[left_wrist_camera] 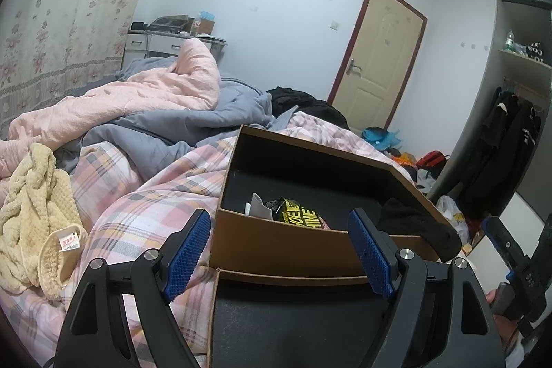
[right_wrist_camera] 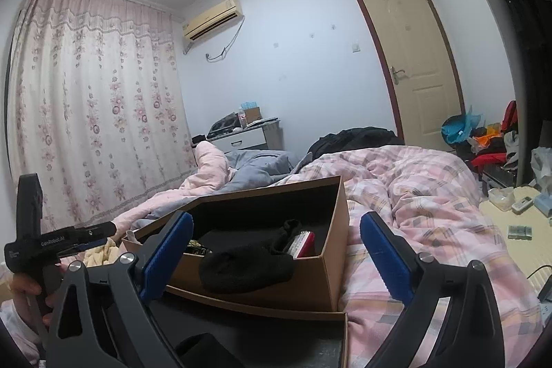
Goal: Organize soft objects
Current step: 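Withdraw the right gripper up from the box, then move the left gripper to the red-and-white box and close on it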
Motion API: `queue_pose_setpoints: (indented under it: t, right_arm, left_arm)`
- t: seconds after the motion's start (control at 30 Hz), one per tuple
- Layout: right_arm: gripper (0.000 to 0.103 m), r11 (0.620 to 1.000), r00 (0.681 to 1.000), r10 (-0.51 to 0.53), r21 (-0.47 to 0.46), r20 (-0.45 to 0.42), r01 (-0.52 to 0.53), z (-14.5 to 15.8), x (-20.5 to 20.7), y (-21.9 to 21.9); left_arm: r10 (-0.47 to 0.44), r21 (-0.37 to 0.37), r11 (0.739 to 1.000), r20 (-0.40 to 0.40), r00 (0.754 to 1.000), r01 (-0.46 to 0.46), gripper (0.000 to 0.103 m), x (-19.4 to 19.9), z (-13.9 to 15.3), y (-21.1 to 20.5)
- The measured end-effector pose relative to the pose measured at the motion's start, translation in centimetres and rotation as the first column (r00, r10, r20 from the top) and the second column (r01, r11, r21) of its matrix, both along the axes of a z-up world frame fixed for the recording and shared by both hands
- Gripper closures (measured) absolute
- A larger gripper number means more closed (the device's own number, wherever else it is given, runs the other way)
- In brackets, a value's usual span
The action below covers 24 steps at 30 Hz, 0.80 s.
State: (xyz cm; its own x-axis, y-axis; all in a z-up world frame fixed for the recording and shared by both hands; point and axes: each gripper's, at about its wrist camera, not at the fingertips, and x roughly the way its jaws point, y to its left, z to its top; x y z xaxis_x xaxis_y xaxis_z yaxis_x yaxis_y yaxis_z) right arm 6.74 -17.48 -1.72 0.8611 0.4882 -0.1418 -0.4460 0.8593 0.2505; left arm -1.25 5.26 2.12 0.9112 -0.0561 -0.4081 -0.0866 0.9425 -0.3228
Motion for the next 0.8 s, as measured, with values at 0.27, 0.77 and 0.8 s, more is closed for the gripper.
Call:
queue_pose_setpoints:
  t: [0.27,0.77,0.8]
  right_arm:
    - [0.006,0.999,0.999,-0.011,-0.04,0.032,0.013,0.4,-0.7,0.8]
    - [0.005,1.0,1.0,-0.014,-0.013,0.018,0.015,0.3,-0.2,0.1]
    - [0.005,1.0,1.0,-0.014,-0.017,0.018,0.014,0.3,-0.2,0.1]
  left_arm:
    - [-0.21,0.017,0.975,-0.227,0.951,0.22,0.024,1.4,0.3,-2.5]
    - [-0.665,0.194,0.573,-0.456,0.591,0.796,0.024,-5.1,-1.8,-11.2]
    - [-0.662,0.19,0.583,-0.453,0.597,0.79,0.024,-5.1,-1.7,-10.8]
